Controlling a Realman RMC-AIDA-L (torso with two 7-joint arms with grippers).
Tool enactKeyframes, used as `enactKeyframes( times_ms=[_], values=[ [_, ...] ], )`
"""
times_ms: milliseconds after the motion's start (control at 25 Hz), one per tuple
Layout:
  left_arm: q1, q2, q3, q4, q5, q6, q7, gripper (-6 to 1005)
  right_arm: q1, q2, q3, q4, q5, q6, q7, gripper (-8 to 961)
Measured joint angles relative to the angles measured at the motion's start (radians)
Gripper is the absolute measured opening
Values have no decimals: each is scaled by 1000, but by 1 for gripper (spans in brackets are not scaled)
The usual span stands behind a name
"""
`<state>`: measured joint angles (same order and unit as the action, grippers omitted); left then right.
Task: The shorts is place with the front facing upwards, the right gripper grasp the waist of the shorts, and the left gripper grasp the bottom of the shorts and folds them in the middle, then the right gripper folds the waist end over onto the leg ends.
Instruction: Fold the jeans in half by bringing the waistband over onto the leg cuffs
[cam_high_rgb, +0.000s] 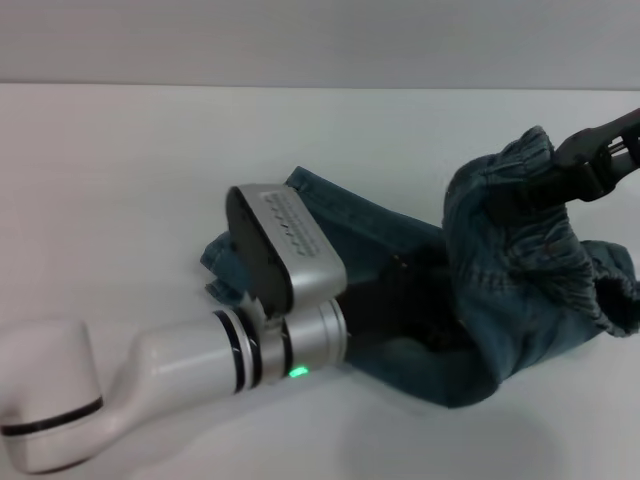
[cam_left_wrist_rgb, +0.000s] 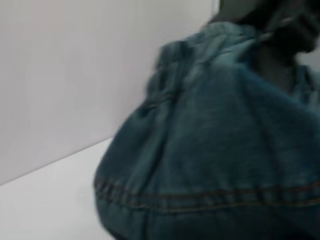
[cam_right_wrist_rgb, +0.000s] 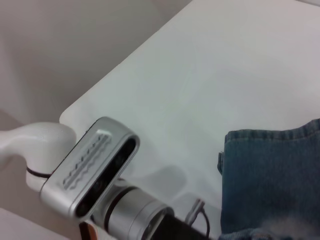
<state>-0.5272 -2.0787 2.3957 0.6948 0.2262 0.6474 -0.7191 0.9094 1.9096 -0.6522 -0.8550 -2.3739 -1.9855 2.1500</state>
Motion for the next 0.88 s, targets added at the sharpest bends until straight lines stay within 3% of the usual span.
enactKeyframes(
  times_ms=[520,720,880],
  values=[
    [-11,13,-242,-169,11,-4,18,845,6,21,-26,18,4,5,-4,74],
    [-7,14,-352,-197,12,-4,82,845,8,54,-38,19,6,68,-27,74],
    [6,16,-427,-201,13,-2,115,845,14,93,-60,28,7,129,-69,73]
  ],
)
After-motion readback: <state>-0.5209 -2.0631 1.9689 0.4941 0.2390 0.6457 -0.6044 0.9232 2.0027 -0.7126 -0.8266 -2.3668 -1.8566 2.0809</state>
